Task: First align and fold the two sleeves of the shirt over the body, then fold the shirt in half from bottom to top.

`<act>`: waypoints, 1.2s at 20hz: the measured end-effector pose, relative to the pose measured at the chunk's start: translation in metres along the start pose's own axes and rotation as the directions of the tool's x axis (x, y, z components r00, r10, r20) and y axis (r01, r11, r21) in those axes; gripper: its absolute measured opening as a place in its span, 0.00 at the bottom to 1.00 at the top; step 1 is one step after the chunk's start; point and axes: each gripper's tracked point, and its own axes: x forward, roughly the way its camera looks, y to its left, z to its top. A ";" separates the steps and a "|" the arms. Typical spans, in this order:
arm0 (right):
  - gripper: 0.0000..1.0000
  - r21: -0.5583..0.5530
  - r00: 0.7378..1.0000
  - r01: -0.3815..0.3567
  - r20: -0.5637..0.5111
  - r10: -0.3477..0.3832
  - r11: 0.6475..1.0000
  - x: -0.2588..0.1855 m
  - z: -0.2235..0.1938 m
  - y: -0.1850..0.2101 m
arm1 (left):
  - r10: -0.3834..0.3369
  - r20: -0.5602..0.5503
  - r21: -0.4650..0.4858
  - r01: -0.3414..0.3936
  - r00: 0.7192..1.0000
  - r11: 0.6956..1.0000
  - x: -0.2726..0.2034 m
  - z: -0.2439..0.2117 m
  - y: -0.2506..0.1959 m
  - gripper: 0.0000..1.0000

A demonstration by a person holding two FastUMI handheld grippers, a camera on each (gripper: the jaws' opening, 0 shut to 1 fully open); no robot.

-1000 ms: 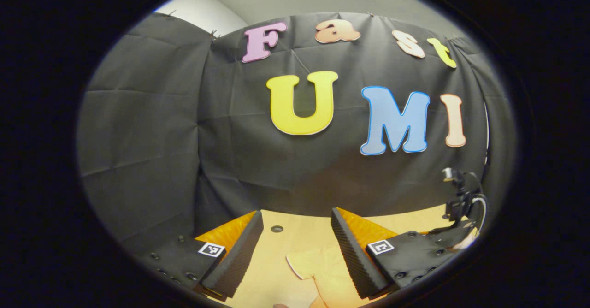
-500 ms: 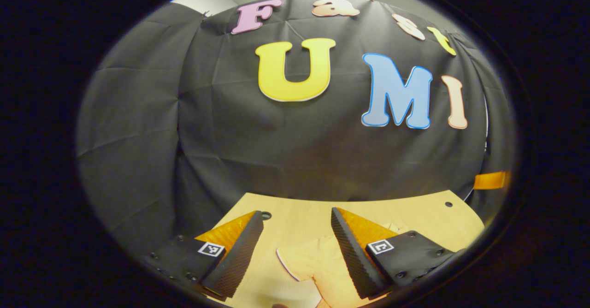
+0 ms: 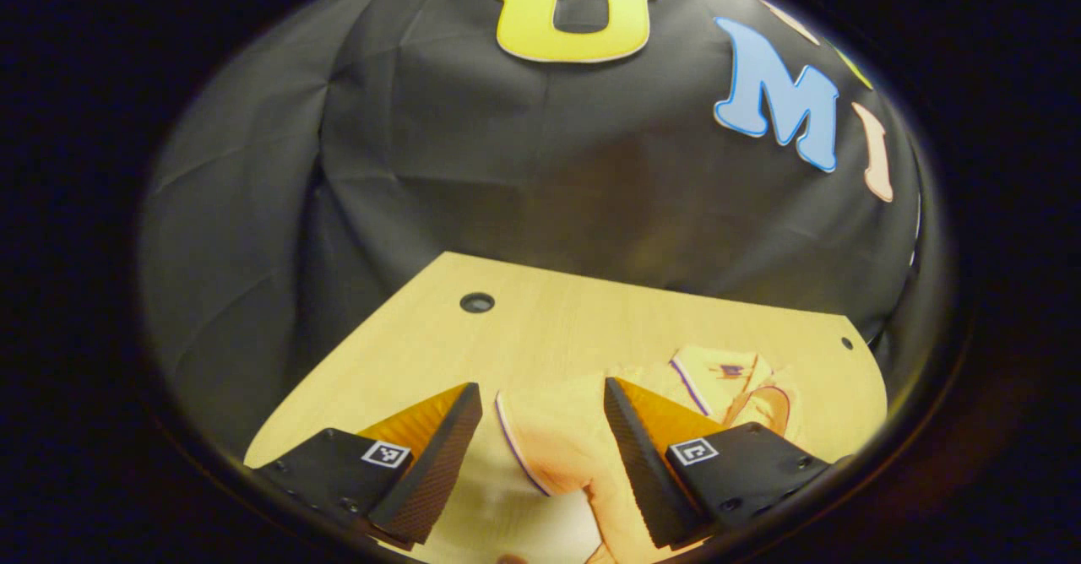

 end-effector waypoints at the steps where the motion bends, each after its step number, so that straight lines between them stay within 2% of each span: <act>1: 0.32 0.003 1.000 0.010 -0.001 -0.010 1.000 -0.003 0.000 -0.002 | 0.010 -0.025 0.000 -0.010 1.000 1.000 0.011 -0.013 0.002 0.95; 4: 0.32 0.007 0.999 0.042 -0.013 -0.042 0.999 -0.021 -0.006 -0.014 | 0.025 -0.086 -0.005 -0.026 0.996 1.000 0.031 -0.040 0.004 0.95; 13: 0.32 0.010 0.994 0.101 -0.039 -0.100 0.995 -0.032 -0.011 -0.030 | 0.080 -0.206 -0.046 -0.092 0.975 0.995 0.059 -0.094 0.015 0.96; 16: 0.32 0.019 0.993 0.111 -0.046 -0.110 0.994 -0.034 -0.013 -0.034 | 0.101 -0.200 -0.006 -0.105 0.974 0.994 0.063 -0.092 0.017 0.95; 18: 0.32 0.027 0.992 0.116 -0.053 -0.114 0.993 -0.034 -0.015 -0.036 | 0.153 -0.208 0.041 -0.148 0.966 0.988 0.066 -0.099 0.025 0.92; 20: 0.32 0.032 0.992 0.117 -0.059 -0.115 0.993 -0.034 -0.018 -0.036 | 0.149 -0.205 0.039 -0.144 0.967 0.989 0.067 -0.095 0.025 0.62; 21: 0.33 0.030 0.991 0.118 -0.062 -0.116 0.993 -0.035 -0.020 -0.037 | 0.150 -0.204 0.048 -0.143 0.967 0.989 0.067 -0.095 0.026 0.57; 22: 0.33 0.029 0.991 0.119 -0.065 -0.117 0.993 -0.035 -0.020 -0.036 | 0.149 -0.207 0.051 -0.141 0.967 0.989 0.068 -0.096 0.028 0.60; 23: 0.33 0.029 0.991 0.118 -0.067 -0.116 0.993 -0.035 -0.022 -0.037 | 0.149 -0.206 0.051 -0.141 0.967 0.989 0.068 -0.094 0.026 0.23; 24: 0.33 0.030 0.991 0.118 -0.069 -0.116 0.993 -0.035 -0.023 -0.037 | 0.146 -0.209 0.061 -0.136 0.967 0.989 0.069 -0.094 0.025 0.22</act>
